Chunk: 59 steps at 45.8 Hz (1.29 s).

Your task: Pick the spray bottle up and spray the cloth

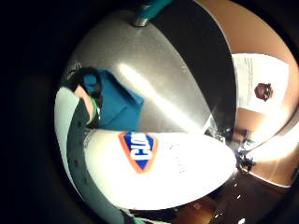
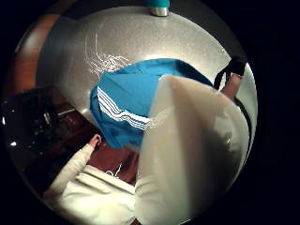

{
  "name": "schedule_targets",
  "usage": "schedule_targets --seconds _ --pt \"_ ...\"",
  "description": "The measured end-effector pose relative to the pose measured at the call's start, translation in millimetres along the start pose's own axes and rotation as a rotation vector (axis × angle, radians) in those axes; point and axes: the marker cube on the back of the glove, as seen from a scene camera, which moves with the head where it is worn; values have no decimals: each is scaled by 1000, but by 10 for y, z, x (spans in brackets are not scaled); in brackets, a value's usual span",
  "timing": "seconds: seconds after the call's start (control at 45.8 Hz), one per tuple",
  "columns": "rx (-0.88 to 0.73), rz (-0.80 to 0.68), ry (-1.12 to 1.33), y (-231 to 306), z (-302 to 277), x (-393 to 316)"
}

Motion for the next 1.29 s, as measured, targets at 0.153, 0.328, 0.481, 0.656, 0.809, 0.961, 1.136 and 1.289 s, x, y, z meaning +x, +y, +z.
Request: schedule_targets --seconds 0.153,0.328,0.481,0.656,0.809,0.961,1.136,1.289 --pt "-13 9 -60 31 228 -33" --pt "61 59 -129 72 79 -11" --pt "105 62 -159 156 -19 63" --pt "62 87 -182 108 220 -6" --pt "47 93 -211 84 273 -65" --pt "130 100 -284 1 -164 -281" --pt "342 42 -495 -21 -870 -448" --pt "510 -16 -773 -100 -1237 -651"
